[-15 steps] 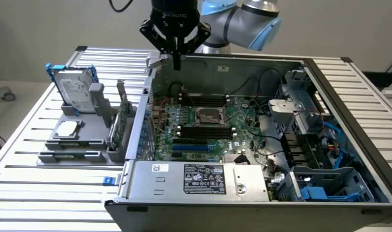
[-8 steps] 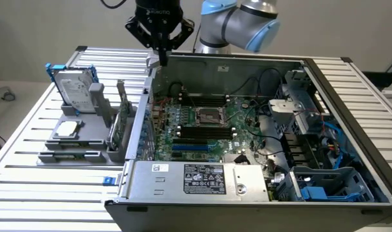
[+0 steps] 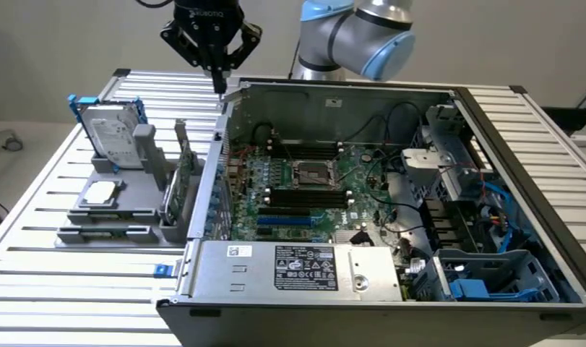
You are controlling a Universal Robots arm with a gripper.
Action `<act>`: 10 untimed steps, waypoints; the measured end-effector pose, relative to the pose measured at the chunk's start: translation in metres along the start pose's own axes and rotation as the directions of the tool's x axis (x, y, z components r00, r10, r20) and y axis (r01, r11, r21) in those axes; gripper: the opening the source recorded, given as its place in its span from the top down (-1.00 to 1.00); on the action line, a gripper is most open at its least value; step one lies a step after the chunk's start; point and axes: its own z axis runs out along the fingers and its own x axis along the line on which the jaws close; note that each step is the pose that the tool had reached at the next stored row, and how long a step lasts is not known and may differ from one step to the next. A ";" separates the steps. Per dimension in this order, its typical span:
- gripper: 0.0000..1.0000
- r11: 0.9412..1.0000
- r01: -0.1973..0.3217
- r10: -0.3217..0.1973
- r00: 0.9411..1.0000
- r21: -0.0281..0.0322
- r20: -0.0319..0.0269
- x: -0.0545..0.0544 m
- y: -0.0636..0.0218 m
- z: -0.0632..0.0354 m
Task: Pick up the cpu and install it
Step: 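Reach for the cpu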
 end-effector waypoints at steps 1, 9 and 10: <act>0.79 1.000 0.000 0.000 1.000 0.000 -0.001 0.005 0.0002 0.0000; 0.79 1.000 0.000 0.000 1.000 0.000 -0.006 0.041 0.0020 -0.0006; 0.79 1.000 0.000 0.000 1.000 0.000 -0.006 0.046 0.0023 -0.0007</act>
